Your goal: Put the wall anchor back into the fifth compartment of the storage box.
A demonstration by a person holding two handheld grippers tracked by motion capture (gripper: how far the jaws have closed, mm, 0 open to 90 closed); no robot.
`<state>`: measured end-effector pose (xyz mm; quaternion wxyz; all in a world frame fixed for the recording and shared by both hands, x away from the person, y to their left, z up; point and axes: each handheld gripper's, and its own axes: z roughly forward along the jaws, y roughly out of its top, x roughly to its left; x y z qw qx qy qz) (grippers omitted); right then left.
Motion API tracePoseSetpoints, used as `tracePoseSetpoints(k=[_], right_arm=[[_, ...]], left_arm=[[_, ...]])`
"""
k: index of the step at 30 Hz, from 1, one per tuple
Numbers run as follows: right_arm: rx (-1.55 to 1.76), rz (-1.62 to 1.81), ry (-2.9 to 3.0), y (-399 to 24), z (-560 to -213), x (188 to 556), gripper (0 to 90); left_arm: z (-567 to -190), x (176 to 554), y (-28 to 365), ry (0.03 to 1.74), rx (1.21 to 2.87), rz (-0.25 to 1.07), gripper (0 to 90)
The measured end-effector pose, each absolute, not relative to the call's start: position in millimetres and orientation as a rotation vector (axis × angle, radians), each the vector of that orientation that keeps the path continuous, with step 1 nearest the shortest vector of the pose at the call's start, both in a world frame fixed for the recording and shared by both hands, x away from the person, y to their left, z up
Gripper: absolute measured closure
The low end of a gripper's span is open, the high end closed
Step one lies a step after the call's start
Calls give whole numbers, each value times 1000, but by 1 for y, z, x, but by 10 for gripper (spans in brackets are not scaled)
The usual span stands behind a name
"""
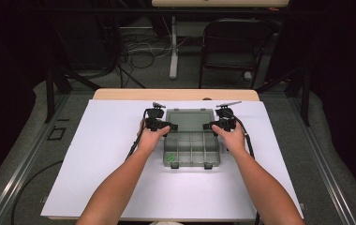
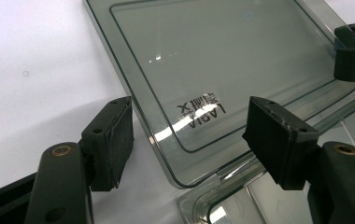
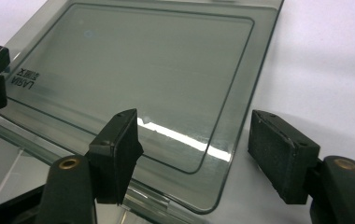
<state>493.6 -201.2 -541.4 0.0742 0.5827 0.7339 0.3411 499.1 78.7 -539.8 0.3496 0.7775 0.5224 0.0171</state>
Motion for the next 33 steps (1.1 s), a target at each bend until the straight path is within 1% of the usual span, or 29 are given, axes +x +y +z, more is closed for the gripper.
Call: tracePoseSetpoints(k=[13, 31, 33], right_arm=[[1783, 1070, 2204, -203, -545, 497, 300], [1781, 1089, 2207, -204, -547, 498, 305], [1786, 1099, 2203, -203, -547, 498, 308]], left_arm=[[-542, 500, 79, 1354, 2013, 37, 326], [-546, 502, 80, 1375, 1990, 13, 329], [-546, 503, 81, 1381, 1980, -15, 347]])
